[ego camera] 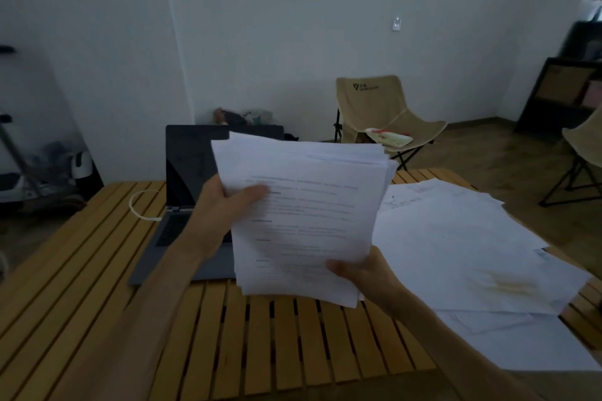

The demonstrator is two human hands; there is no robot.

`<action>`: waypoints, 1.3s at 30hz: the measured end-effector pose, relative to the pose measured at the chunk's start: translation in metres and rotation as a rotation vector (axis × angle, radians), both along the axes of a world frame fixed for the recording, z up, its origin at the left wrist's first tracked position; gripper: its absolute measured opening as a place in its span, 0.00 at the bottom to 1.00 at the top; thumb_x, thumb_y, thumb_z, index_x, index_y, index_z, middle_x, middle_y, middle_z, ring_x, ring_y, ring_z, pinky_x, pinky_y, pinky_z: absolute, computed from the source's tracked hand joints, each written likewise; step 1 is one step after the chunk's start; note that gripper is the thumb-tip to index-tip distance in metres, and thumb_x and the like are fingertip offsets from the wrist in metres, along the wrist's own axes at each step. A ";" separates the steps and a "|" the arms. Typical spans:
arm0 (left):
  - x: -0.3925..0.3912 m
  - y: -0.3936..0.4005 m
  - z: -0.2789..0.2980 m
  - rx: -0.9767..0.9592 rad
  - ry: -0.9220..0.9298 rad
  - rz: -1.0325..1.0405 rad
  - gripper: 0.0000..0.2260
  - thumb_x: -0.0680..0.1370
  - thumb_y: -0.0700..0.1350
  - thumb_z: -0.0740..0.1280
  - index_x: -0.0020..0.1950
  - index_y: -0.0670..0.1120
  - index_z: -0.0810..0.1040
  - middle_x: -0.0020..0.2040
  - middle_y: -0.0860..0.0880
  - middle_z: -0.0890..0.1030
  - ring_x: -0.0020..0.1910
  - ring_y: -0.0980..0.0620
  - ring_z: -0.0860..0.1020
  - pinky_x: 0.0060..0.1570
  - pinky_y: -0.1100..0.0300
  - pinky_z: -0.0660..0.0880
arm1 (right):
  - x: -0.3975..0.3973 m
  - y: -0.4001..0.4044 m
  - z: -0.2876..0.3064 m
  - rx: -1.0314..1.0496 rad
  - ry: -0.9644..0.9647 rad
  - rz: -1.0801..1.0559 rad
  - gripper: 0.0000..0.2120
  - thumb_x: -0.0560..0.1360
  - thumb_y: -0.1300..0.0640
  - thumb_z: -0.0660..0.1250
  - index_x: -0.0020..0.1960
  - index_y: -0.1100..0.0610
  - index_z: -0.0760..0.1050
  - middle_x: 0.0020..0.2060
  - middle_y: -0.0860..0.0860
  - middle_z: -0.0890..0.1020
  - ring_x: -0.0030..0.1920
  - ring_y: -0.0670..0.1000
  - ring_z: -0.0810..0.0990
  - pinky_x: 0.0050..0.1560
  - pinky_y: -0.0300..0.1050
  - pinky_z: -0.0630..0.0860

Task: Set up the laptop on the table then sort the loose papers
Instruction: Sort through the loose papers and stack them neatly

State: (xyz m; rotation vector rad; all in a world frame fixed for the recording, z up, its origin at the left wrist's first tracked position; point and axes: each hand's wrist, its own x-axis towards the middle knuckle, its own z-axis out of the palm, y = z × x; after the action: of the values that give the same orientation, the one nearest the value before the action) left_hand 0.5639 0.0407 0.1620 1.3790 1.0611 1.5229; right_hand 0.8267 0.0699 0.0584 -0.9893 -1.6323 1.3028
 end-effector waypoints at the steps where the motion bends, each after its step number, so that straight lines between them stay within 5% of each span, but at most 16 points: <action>1: 0.001 0.000 0.004 0.014 0.013 0.013 0.17 0.75 0.42 0.71 0.64 0.44 0.78 0.58 0.47 0.83 0.57 0.46 0.82 0.54 0.50 0.79 | -0.001 0.000 0.003 0.008 0.010 -0.012 0.17 0.74 0.57 0.75 0.62 0.52 0.80 0.56 0.49 0.84 0.57 0.49 0.83 0.56 0.51 0.82; 6: -0.008 -0.002 0.016 0.041 0.056 0.090 0.23 0.72 0.48 0.72 0.67 0.49 0.75 0.58 0.51 0.82 0.56 0.52 0.82 0.49 0.58 0.81 | 0.007 -0.002 0.006 -0.057 0.015 -0.025 0.15 0.71 0.58 0.76 0.57 0.54 0.82 0.52 0.46 0.86 0.53 0.48 0.84 0.50 0.44 0.82; 19: -0.006 -0.005 0.005 -0.007 0.022 0.069 0.19 0.74 0.42 0.71 0.65 0.47 0.76 0.57 0.50 0.83 0.56 0.49 0.82 0.51 0.55 0.81 | 0.002 -0.002 -0.006 -0.148 0.026 -0.007 0.19 0.71 0.56 0.78 0.60 0.54 0.81 0.55 0.50 0.85 0.56 0.52 0.84 0.59 0.57 0.80; 39: 0.002 -0.004 0.003 -0.044 0.053 0.146 0.11 0.78 0.33 0.63 0.56 0.41 0.81 0.51 0.45 0.85 0.51 0.45 0.83 0.46 0.55 0.79 | -0.014 -0.004 -0.003 -0.079 0.021 -0.081 0.21 0.62 0.59 0.68 0.56 0.52 0.81 0.50 0.48 0.86 0.54 0.54 0.82 0.55 0.56 0.81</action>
State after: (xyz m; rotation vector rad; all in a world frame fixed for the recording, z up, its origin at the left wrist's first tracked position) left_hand 0.5656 0.0369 0.1650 1.3431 1.2442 1.5652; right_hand 0.8124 0.0663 0.0552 -1.0744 -1.5195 1.3272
